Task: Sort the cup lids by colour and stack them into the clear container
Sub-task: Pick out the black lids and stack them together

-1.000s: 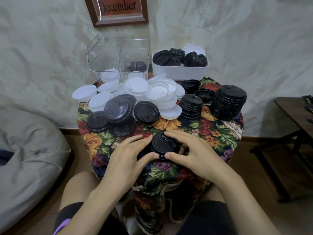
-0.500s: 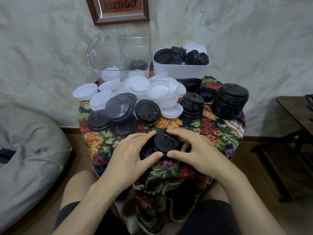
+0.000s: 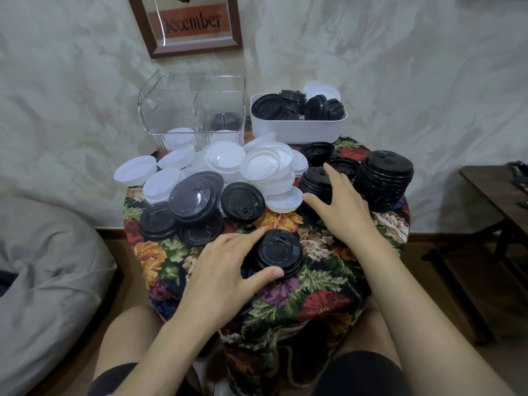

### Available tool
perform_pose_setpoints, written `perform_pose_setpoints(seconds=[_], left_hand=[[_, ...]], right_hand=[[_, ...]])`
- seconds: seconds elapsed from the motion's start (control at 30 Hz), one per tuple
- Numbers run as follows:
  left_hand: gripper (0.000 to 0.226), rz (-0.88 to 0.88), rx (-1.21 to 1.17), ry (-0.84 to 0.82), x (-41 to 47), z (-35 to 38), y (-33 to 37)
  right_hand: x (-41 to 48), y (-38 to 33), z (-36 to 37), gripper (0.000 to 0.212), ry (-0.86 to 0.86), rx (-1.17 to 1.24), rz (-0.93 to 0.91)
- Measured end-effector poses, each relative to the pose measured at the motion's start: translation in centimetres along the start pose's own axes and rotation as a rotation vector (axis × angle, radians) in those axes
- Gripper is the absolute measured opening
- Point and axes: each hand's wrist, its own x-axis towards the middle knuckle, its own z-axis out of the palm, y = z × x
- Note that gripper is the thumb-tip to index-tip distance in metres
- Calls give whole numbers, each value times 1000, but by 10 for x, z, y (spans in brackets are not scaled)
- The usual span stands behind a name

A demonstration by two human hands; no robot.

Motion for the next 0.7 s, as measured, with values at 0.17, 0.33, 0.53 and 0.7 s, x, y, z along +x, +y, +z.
perform_pose_setpoints(seconds=[0.17,0.33,0.53,0.7], left_hand=[[89,4,23,16,-1,1,-1],[89,-3,11,14,0,2,-3],[89,-6,-5,6,-2,1,-2],[85,-22,-41,-9,-3,1,-5]], right_hand=[[-2,-1,2,56,121,127,-7],[-16,8,1,52,108,414,-38],[-41,8,-10,48,59,524,-145],[-80,0,-13,52,-191,488,-290]])
